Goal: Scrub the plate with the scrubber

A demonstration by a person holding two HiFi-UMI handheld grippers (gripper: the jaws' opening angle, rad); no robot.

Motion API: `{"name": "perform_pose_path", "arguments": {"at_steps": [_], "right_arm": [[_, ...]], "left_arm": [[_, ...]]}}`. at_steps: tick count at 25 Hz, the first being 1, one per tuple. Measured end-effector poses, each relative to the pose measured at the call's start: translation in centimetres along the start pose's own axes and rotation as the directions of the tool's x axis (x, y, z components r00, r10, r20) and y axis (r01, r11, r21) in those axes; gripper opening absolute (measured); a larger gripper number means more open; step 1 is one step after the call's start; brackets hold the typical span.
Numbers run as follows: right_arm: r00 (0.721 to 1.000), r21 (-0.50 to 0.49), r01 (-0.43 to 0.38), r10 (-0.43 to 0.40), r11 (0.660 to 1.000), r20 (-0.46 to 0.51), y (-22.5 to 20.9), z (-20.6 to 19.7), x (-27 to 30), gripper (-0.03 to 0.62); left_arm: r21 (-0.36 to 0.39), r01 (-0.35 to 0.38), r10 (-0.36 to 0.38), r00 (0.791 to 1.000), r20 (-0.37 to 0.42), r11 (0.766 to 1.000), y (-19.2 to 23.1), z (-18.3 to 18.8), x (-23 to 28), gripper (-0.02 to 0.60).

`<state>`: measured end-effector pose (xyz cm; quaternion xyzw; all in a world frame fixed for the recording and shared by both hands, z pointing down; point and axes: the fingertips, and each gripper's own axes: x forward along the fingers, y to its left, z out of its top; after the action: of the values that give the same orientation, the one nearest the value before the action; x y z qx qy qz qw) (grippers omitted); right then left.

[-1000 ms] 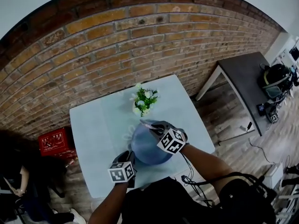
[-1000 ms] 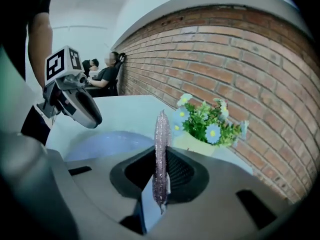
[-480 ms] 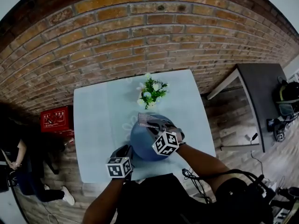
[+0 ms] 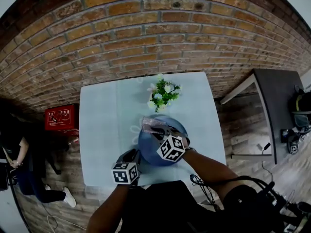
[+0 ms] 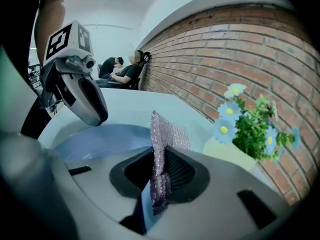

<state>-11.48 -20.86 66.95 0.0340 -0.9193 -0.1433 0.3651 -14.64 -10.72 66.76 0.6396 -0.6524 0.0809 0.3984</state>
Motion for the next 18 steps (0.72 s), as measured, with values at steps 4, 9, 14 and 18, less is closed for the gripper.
{"name": "perform_pose_path", "arguments": {"at_steps": [4, 9, 14, 18], "right_arm": [[1.0, 0.007, -0.026, 0.026, 1.0, 0.013, 0.8, 0.5, 0.5, 0.064], [0.999, 0.011, -0.045, 0.045, 0.999, 0.018, 1.4, 0.9, 0.8, 0.064], [0.998, 0.028, -0.063, 0.063, 0.998, 0.025, 2.2, 1.5, 0.9, 0.064], [0.997, 0.053, -0.071, 0.069, 0.996, 0.039, 3.0, 2.1, 0.8, 0.064]], "left_arm": [[0.008, 0.008, -0.008, 1.0, -0.003, 1.0, -0.2, -0.1, 0.1, 0.091], [0.023, 0.019, -0.019, 1.0, -0.016, 1.0, -0.5, -0.1, 0.1, 0.091], [0.025, 0.02, -0.019, 1.0, -0.017, 0.999, -0.5, -0.1, 0.1, 0.091], [0.027, 0.037, -0.037, 0.999, -0.016, 0.999, -0.9, -0.1, -0.3, 0.091]]}}
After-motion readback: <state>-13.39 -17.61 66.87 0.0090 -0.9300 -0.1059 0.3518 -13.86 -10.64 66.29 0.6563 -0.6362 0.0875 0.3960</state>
